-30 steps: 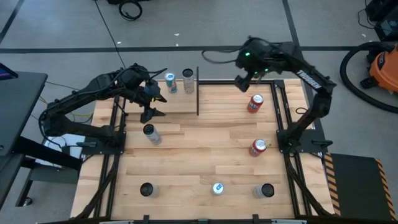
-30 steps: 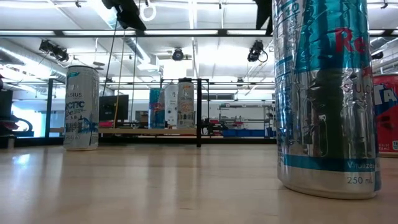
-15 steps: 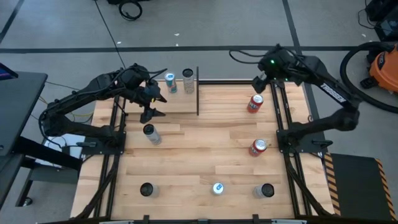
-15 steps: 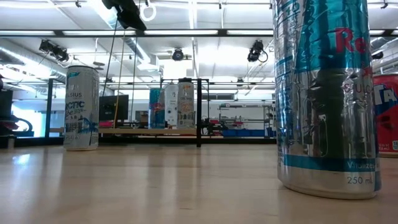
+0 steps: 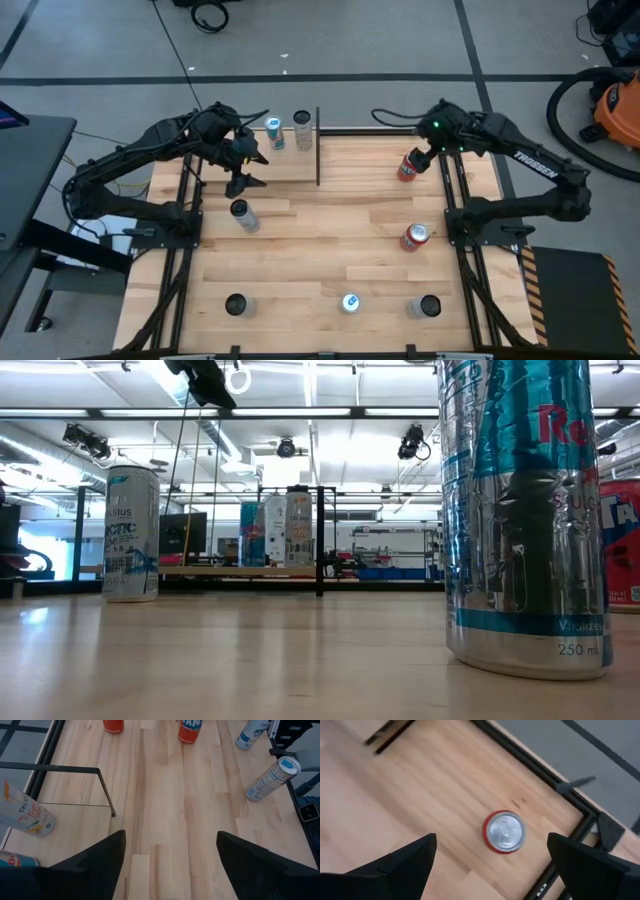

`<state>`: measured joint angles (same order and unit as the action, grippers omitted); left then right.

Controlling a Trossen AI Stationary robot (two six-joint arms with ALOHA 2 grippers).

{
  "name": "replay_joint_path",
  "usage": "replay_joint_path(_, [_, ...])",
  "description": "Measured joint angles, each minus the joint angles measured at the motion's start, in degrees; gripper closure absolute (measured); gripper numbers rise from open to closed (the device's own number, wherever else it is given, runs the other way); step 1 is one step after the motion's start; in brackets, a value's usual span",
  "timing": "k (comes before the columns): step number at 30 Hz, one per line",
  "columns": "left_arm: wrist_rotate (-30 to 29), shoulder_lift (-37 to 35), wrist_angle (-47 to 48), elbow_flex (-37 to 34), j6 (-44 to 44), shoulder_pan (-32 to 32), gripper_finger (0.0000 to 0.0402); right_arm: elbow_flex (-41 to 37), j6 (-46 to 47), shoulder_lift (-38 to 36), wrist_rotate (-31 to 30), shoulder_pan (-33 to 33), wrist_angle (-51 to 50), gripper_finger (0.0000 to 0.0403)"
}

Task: Place canned beverage on shelf
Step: Put the top orange soda can on the shelf

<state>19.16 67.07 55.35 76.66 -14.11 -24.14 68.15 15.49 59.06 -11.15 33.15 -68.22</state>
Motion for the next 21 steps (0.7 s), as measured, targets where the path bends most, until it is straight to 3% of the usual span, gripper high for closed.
replay_joint_path(6, [0.00,0.00,-0.02,0.00,-0.07,0.00,0.0088,-10.27,6.25,-4.52,-1.06,0.00,6.42,0.0012])
replay_joint_path(21, [0.00,0.00,-0.09,0.00,-0.14,0.00,0.0088,-26.36,14.62,-9.38,-8.10,0.00,17.86,0.0012])
